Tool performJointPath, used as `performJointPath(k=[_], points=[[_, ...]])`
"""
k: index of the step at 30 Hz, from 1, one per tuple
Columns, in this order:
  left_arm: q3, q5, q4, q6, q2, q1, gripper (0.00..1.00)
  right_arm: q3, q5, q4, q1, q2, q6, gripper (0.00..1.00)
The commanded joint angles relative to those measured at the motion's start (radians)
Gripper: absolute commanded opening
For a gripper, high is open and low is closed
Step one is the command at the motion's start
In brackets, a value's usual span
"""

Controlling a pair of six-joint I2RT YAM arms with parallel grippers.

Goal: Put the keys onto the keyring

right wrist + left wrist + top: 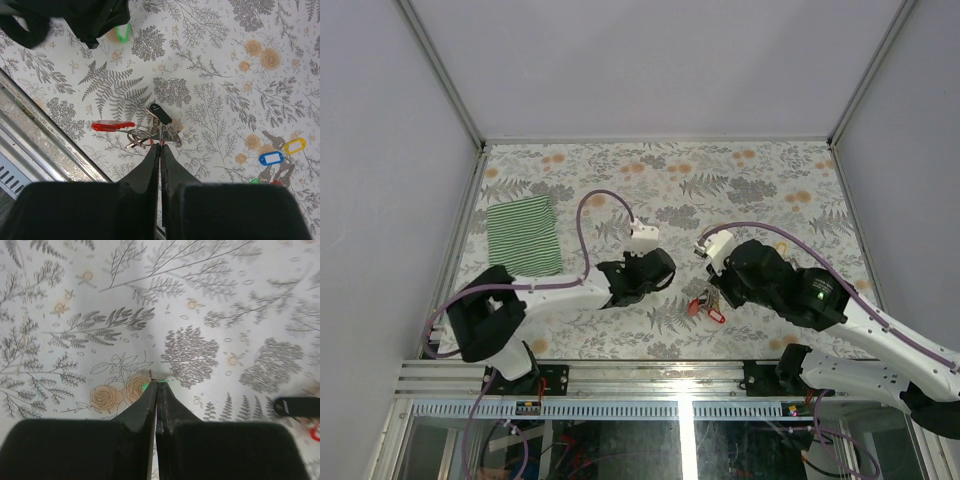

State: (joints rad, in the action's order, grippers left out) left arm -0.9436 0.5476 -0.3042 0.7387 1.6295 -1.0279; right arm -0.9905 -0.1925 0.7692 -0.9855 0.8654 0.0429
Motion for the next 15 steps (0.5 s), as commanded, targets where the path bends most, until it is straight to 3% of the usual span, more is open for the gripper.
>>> performJointPath(k=[1,4,9,15], points=[[0.091,-0.075,0.280,-0.204,-0.148,-0.011,0.00,-0.067,-0.007,-0.014,0.001,-0.002,-0.032,0.00],[0.186,-0.192,0.476,-0.267,-0.283,-0.006,0.00,-0.032,-0.014,-0.078,0.000,-0.049,-0.055,0.00],[0.105,-0.241,0.353,-0.312,-0.376,0.001,0.00,-0.013,-0.003,-0.126,0.001,-0.110,-0.098,0.00],[0.098,-0.300,0.331,-0.349,-0.502,0.006,0.00,0.015,0.033,-0.247,0.000,-0.201,-0.200,0.00]])
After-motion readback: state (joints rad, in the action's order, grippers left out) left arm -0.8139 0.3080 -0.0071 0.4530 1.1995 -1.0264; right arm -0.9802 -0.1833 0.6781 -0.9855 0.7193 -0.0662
